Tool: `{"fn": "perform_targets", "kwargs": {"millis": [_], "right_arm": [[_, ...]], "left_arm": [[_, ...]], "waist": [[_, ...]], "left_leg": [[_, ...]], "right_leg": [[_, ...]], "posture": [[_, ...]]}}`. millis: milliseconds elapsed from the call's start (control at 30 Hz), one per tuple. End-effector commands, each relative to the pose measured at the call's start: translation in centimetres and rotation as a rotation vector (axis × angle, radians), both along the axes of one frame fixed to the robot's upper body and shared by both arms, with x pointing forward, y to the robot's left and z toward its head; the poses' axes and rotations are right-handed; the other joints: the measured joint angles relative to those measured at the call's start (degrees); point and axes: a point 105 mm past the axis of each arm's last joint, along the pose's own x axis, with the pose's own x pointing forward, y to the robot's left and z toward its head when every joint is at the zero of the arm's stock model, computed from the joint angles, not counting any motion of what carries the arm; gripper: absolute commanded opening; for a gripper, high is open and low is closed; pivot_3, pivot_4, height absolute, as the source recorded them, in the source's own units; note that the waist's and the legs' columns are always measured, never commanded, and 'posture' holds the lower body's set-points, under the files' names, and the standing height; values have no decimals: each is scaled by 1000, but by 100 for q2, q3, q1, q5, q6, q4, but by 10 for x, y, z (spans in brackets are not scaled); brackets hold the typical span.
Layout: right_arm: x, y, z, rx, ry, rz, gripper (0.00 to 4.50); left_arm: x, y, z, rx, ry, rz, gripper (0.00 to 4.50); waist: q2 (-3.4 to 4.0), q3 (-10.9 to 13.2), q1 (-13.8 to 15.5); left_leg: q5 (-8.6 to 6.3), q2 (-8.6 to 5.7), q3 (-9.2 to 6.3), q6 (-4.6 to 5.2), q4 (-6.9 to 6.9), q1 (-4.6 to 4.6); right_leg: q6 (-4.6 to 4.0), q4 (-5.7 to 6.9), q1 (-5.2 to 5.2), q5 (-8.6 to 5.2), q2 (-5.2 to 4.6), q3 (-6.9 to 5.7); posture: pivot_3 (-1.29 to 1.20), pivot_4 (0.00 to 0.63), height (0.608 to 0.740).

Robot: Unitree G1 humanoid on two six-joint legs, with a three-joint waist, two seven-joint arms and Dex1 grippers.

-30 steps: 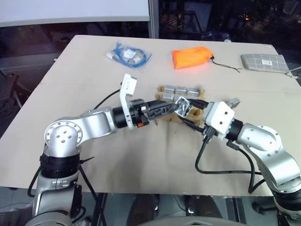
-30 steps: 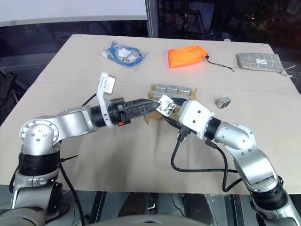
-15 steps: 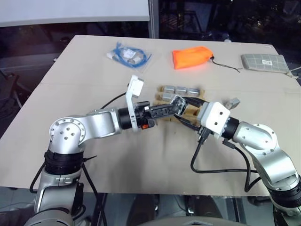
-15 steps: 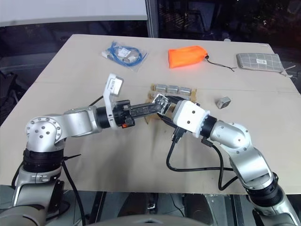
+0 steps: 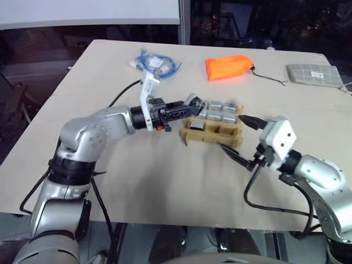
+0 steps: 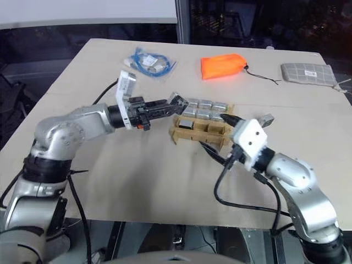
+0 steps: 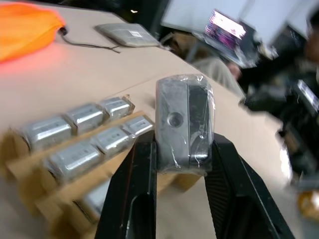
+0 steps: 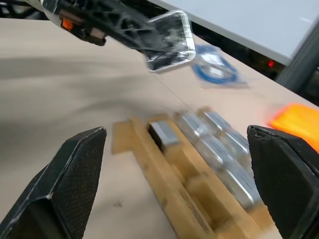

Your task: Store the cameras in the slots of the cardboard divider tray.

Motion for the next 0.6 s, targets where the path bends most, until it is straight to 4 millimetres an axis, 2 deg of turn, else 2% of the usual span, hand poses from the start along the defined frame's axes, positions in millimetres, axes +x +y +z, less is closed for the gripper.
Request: {"fn": "perform_targets", "kwargs": {"millis": [33,133,333,600], "right_arm": [[-12,-9,17,26,-53,-10,4483],[-18,-13,18,35,-47,-34,4483],[-31,-14,13,23,-30,-62,4483],[-47,-26,5,-3,16,-136,4483]], "left_arm": [[5,-10,-2,145,-193,-190,761],[20,-15,-15,239,-237,-260,761],[43,-28,-25,326,-256,-303,761],[50,-41,-36,415,-275,-361,761]], "waist": [[0,0,-15],[1,0,-19],[-6,4,-40],[-13,3,-21]], "left_leg": [[0,1,0,1,0,0],[-2,3,6,3,1,-1],[-18,3,-6,31,3,-12],[-24,5,-10,41,8,-16]], "right_leg": [[0,0,0,0,1,3],[0,-2,-2,0,5,5],[3,2,-13,0,10,19],[6,1,-13,0,7,16]], "posture": [[0,150,740],[0,150,740],[0,150,740],[0,150,740]]}}
